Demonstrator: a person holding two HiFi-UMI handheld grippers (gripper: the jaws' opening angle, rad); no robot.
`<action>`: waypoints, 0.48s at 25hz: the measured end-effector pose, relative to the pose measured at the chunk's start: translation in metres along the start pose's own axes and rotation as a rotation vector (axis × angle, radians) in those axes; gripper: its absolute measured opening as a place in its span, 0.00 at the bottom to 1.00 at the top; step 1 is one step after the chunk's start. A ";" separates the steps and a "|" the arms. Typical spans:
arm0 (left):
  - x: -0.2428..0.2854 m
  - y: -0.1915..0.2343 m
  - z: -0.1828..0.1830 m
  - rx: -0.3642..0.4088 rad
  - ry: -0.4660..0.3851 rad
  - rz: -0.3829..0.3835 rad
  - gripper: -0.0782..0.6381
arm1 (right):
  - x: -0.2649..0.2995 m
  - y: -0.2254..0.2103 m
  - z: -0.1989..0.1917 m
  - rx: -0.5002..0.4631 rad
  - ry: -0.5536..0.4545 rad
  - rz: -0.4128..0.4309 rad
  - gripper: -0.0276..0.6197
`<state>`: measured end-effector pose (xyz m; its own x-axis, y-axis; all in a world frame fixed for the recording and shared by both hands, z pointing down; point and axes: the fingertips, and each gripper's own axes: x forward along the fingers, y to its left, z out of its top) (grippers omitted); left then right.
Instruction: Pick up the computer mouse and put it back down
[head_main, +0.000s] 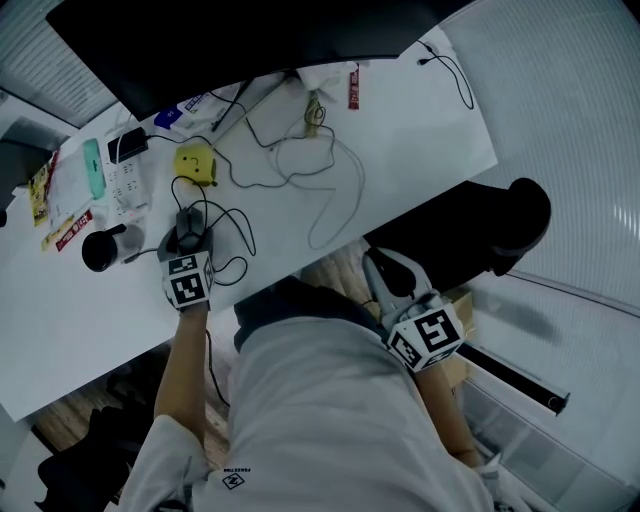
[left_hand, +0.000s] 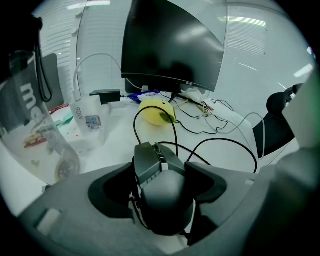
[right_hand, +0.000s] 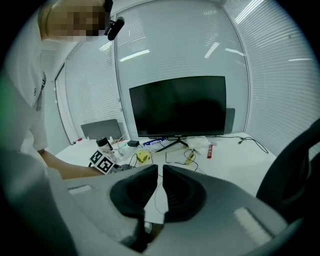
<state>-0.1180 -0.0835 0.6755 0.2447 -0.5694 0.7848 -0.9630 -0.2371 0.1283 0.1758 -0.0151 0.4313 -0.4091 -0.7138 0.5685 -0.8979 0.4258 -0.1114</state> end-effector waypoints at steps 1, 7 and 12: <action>0.002 0.000 -0.001 -0.001 0.002 0.000 0.57 | 0.000 -0.001 0.000 0.001 0.001 -0.002 0.09; 0.005 -0.001 0.001 0.028 -0.003 0.006 0.57 | 0.003 -0.001 0.001 0.003 -0.002 -0.004 0.09; 0.007 -0.004 0.000 0.047 0.000 0.006 0.57 | 0.004 0.001 0.001 0.000 0.000 0.002 0.09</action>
<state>-0.1129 -0.0862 0.6805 0.2392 -0.5709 0.7854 -0.9581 -0.2702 0.0953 0.1731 -0.0183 0.4332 -0.4108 -0.7131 0.5681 -0.8971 0.4273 -0.1124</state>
